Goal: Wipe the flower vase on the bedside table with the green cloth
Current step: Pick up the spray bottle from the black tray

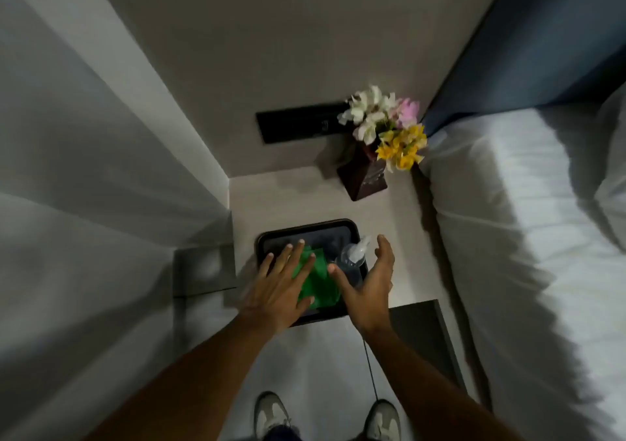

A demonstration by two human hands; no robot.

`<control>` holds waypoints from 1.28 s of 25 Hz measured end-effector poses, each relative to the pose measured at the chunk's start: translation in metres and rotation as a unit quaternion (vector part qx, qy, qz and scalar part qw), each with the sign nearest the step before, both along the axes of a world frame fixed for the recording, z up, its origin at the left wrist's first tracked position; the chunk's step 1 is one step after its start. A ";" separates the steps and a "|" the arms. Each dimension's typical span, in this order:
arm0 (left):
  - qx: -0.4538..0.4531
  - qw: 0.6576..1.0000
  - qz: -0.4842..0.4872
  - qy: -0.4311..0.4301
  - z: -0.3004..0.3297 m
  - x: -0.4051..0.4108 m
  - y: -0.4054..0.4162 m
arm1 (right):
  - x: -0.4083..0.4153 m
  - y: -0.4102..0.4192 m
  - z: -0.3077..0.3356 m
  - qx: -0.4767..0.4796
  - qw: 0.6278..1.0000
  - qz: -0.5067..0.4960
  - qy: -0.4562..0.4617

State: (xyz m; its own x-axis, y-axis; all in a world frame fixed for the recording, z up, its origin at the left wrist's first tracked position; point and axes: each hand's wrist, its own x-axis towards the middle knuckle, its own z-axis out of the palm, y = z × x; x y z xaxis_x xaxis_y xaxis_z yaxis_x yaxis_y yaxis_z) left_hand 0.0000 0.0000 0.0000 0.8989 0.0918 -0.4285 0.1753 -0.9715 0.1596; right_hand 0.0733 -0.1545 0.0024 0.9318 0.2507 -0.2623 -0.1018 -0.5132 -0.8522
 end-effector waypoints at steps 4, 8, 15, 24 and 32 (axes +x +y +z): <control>-0.005 1.000 0.016 -0.012 -0.041 0.014 -0.005 | 0.015 0.016 -0.034 0.065 0.997 -0.048 0.009; -0.064 0.995 0.079 -0.014 -0.068 0.011 -0.013 | 0.031 0.015 -0.043 0.136 0.986 -0.093 -0.003; -0.118 0.988 0.102 0.014 -0.072 0.019 -0.013 | 0.111 0.012 -0.038 0.270 0.880 -0.368 0.128; -0.141 0.985 0.053 0.083 -0.070 0.040 0.002 | 0.129 0.056 -0.040 0.414 0.803 -0.291 0.314; -0.164 0.983 0.044 0.069 -0.066 0.037 0.007 | 0.138 0.075 -0.053 0.400 0.819 -0.281 0.300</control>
State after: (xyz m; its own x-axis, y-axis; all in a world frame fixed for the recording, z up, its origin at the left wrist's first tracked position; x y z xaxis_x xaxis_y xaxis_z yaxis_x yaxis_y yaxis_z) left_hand 0.0373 0.0068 -0.0659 0.8246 0.0028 -0.5657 0.2984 -0.8516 0.4309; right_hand 0.2115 -0.0800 -0.0503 0.7227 0.1413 -0.6765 -0.6540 0.4565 -0.6033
